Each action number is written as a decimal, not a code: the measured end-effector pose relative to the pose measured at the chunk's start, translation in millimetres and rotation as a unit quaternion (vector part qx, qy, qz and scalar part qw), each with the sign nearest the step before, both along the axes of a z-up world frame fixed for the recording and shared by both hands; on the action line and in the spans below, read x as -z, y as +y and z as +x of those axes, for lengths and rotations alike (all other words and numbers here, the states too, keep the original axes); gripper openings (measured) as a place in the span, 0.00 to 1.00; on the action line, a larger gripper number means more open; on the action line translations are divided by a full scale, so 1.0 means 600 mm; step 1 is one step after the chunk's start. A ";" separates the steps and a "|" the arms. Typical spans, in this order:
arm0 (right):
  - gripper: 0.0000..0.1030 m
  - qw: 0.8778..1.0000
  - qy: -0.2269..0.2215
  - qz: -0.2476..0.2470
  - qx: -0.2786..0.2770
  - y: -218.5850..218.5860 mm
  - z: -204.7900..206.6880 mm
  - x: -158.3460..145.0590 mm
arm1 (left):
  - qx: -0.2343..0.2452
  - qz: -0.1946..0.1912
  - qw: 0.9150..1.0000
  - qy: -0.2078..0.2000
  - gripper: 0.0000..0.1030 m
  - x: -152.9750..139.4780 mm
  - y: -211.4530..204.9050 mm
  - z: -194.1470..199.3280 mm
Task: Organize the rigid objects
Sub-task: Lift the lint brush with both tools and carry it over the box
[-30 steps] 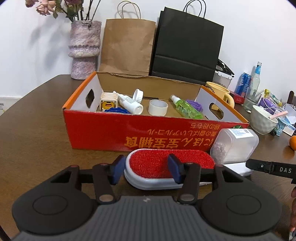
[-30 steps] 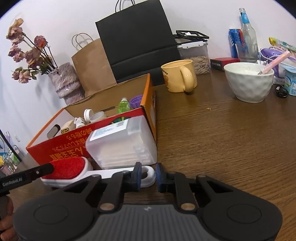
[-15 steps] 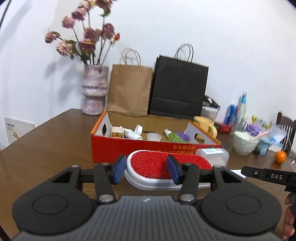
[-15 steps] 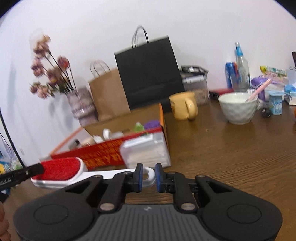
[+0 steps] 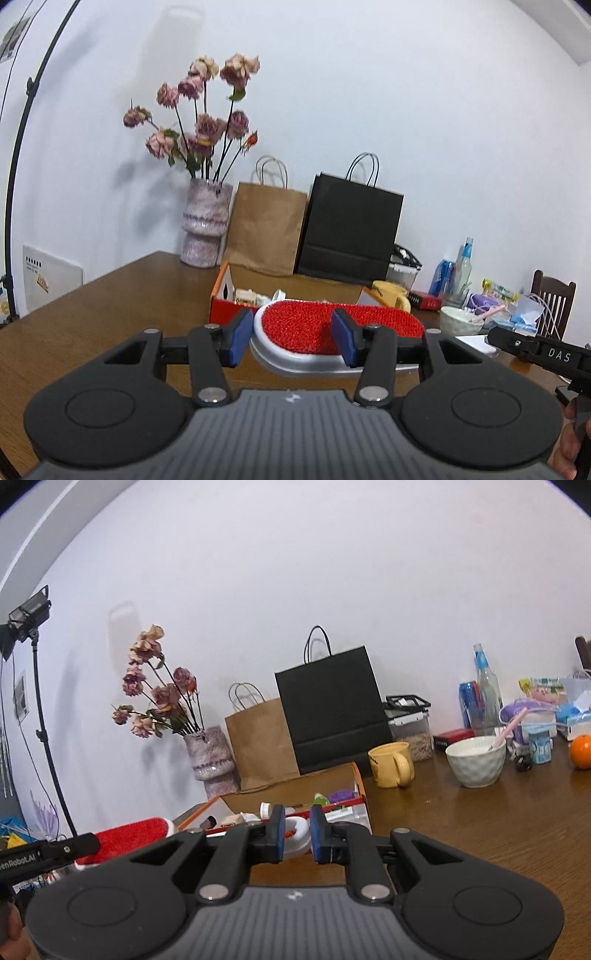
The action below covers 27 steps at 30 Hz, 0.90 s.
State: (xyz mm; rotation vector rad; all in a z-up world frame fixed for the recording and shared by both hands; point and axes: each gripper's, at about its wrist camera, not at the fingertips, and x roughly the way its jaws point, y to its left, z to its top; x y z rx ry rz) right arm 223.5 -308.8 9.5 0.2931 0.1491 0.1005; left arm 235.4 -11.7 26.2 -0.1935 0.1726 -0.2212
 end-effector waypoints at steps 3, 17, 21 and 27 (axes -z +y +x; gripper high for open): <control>0.14 1.000 0.003 0.002 0.002 0.000 -0.004 -0.001 | 0.000 -0.001 1.000 -0.007 0.47 -0.005 -0.002 -0.004; 0.14 0.999 0.029 0.037 0.011 -0.040 0.135 -0.038 | 0.032 0.020 0.999 -0.019 0.47 -0.060 -0.031 0.134; 0.14 0.998 0.042 0.038 0.013 -0.046 0.220 -0.051 | 0.025 0.042 0.999 -0.019 0.47 -0.071 -0.051 0.206; 0.14 0.997 0.074 0.029 0.003 -0.044 0.346 -0.050 | 0.016 0.028 0.999 0.016 0.47 -0.066 -0.046 0.314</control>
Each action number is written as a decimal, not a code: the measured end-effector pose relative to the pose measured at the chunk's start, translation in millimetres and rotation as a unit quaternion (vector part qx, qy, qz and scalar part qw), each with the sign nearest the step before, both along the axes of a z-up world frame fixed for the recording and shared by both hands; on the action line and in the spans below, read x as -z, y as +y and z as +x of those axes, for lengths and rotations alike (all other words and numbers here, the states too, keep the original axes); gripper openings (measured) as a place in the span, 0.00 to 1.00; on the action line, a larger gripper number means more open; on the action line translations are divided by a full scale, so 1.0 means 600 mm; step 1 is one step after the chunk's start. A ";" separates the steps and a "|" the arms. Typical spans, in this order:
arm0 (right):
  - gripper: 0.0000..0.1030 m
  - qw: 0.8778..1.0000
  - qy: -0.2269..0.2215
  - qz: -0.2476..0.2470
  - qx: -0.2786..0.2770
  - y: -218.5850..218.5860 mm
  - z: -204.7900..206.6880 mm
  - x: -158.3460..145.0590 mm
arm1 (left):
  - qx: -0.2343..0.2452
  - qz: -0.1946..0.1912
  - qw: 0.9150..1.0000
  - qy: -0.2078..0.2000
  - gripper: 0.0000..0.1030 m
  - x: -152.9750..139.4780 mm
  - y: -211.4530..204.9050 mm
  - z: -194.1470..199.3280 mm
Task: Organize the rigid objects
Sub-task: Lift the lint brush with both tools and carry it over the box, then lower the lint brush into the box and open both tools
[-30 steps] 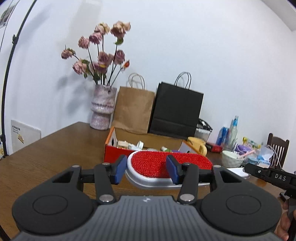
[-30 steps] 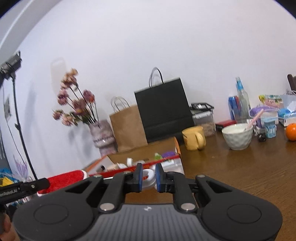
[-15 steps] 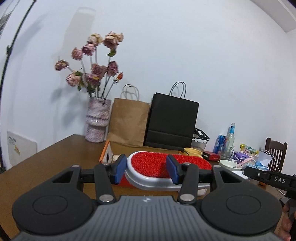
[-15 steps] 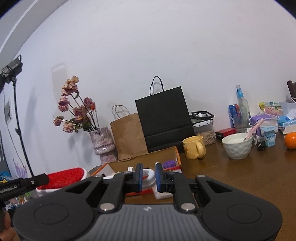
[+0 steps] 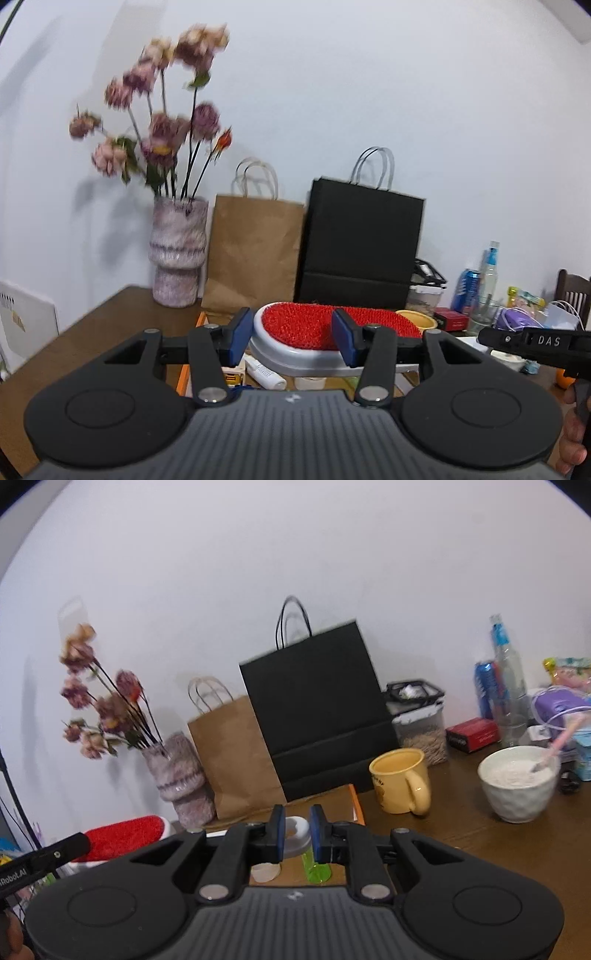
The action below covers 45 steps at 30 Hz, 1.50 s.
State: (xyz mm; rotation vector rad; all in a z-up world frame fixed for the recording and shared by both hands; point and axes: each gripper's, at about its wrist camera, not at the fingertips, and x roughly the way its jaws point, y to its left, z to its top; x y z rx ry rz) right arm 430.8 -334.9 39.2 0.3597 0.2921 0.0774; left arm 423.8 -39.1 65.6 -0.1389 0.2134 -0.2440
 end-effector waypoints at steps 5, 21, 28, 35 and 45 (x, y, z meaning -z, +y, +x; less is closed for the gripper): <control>0.14 0.999 0.043 -0.005 -0.008 0.005 0.078 0.029 | 0.008 -0.001 0.999 0.031 0.47 0.028 0.009 0.076; 0.16 0.982 0.155 -0.102 -0.030 0.051 0.169 0.104 | 0.036 0.025 0.988 0.146 0.47 0.128 0.009 0.178; 0.17 0.980 0.156 -0.113 -0.058 0.067 0.159 0.089 | 0.030 0.086 0.987 0.133 0.54 0.112 -0.026 0.151; 0.21 0.978 0.170 -0.100 -0.074 0.056 0.141 0.064 | 0.002 0.094 0.981 0.169 0.76 0.068 -0.019 0.127; 0.49 0.985 0.115 -0.096 -0.086 0.061 0.036 0.008 | -0.012 0.097 0.986 0.133 0.93 0.021 -0.021 0.019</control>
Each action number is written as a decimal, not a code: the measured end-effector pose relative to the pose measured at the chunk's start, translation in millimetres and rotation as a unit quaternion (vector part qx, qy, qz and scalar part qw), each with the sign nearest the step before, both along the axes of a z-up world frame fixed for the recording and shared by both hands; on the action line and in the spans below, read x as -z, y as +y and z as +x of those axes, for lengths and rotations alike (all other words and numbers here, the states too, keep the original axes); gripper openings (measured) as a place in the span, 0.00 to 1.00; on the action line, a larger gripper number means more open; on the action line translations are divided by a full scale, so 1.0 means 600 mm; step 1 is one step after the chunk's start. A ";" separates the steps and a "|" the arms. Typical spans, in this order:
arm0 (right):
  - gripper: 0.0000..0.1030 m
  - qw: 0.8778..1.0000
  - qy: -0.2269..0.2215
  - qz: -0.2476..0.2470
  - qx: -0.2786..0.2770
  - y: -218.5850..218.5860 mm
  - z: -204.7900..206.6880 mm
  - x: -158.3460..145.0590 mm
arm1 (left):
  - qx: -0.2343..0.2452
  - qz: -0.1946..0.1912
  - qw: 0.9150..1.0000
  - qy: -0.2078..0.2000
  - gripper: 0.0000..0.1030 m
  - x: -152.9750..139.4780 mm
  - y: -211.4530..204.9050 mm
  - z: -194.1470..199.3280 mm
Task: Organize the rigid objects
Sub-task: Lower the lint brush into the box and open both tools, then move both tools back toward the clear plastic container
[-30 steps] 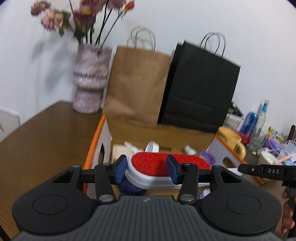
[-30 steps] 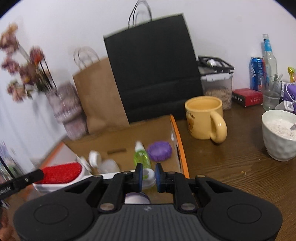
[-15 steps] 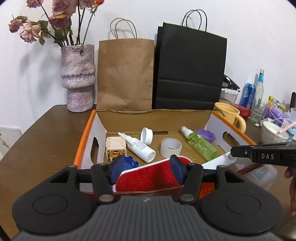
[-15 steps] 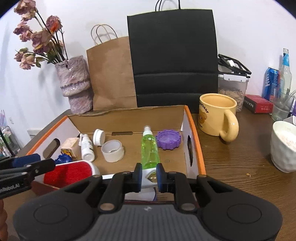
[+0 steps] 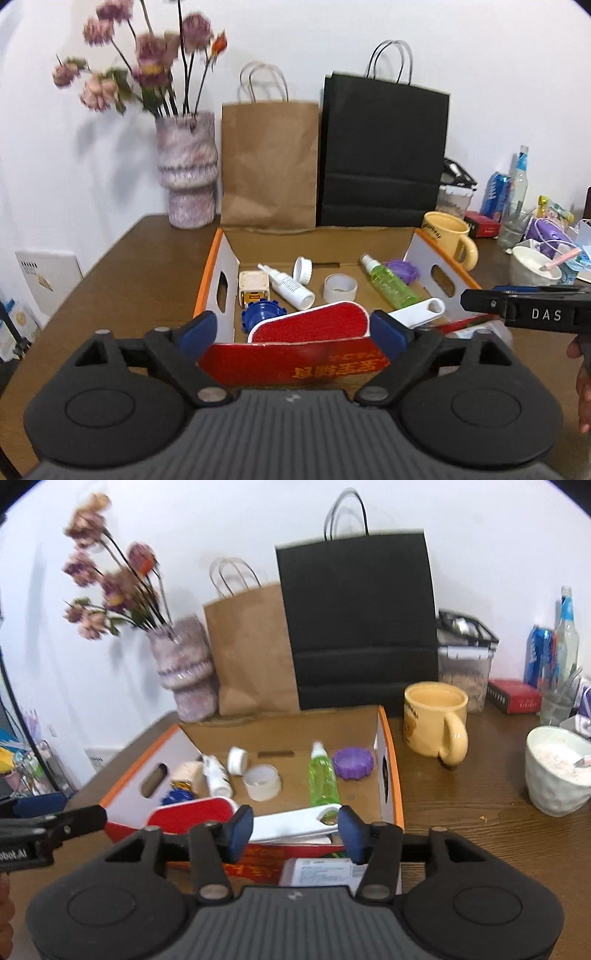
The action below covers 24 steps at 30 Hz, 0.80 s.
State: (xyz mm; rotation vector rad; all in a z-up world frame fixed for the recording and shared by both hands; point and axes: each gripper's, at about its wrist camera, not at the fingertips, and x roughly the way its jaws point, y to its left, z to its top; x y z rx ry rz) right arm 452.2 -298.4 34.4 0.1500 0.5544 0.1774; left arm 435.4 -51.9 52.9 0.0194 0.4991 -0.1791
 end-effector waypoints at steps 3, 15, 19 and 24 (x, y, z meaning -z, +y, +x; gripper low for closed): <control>0.53 0.999 -0.038 -0.005 0.002 0.003 -0.043 -0.017 | -0.003 -0.001 1.000 -0.025 0.96 -0.008 -0.007 -0.041; 0.69 0.985 -0.162 -0.056 -0.016 0.037 -0.196 -0.027 | 0.004 -0.007 0.992 -0.127 1.00 -0.017 -0.029 -0.176; 0.73 0.982 -0.183 -0.052 -0.016 0.042 -0.235 -0.018 | 0.002 -0.017 0.985 -0.170 1.00 -0.017 -0.025 -0.218; 0.73 0.981 -0.188 -0.046 -0.011 0.042 -0.274 -0.008 | -0.003 -0.021 0.982 -0.189 1.00 -0.013 -0.019 -0.258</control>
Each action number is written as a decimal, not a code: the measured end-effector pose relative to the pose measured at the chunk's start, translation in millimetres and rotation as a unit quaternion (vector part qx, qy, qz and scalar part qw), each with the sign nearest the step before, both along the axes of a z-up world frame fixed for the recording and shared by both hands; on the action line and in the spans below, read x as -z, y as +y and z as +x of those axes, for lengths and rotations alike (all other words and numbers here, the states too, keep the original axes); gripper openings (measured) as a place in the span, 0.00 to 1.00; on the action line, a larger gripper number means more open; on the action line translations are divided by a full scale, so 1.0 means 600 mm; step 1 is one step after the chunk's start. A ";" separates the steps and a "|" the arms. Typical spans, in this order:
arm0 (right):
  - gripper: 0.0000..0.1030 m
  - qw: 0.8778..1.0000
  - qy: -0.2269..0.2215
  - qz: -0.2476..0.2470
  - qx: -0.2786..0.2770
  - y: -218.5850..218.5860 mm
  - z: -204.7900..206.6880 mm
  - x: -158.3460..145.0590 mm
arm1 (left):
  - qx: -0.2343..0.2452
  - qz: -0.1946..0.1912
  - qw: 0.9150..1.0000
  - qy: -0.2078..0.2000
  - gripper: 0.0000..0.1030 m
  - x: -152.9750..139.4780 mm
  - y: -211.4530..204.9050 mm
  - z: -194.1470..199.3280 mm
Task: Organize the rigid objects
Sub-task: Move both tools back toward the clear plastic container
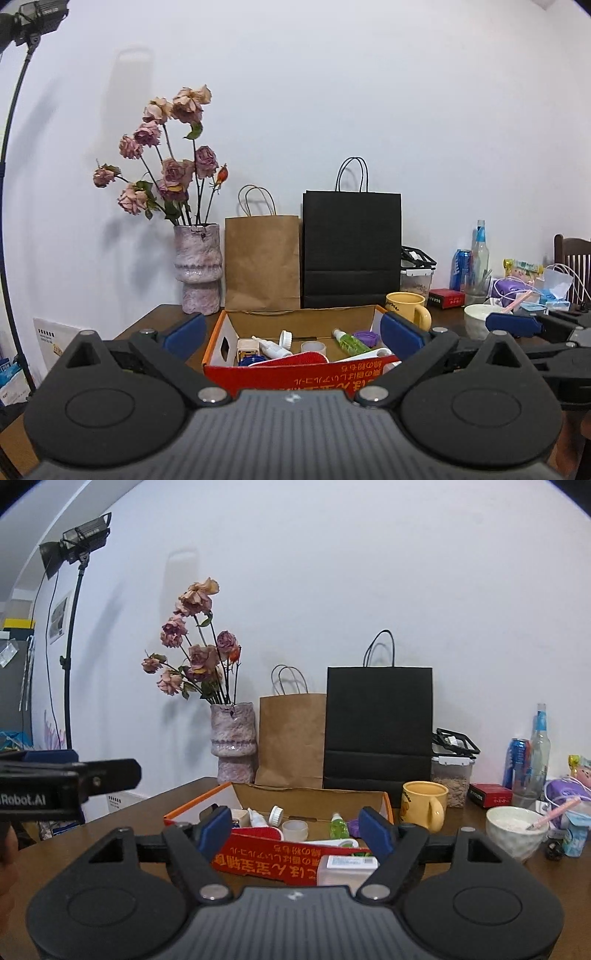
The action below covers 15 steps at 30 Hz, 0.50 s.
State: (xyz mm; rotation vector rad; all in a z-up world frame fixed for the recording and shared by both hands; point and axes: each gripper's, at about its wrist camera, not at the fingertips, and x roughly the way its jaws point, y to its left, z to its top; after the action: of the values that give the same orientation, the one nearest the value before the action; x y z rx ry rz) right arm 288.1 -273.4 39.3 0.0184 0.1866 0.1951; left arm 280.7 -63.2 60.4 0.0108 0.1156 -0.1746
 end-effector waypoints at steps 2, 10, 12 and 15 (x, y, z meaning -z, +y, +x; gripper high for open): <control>0.74 1.000 -0.001 0.005 0.004 -0.002 -0.017 0.003 | -0.004 -0.003 1.000 0.001 1.00 0.000 0.006 -0.018; 0.78 1.000 0.000 0.017 0.005 -0.014 -0.119 0.021 | -0.008 0.009 1.000 -0.017 1.00 0.020 0.034 -0.132; 0.78 1.000 0.003 0.019 0.004 -0.014 -0.146 0.026 | -0.008 0.007 1.000 -0.014 1.00 0.028 0.043 -0.158; 0.79 1.000 0.007 0.013 0.006 -0.012 -0.190 0.033 | -0.015 0.024 0.999 -0.018 1.00 0.047 0.055 -0.200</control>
State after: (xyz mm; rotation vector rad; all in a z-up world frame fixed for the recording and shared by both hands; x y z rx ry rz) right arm 174.3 -280.8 19.3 0.0472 0.1981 0.1848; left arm 160.7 -30.4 32.1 0.0610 0.0838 -0.1417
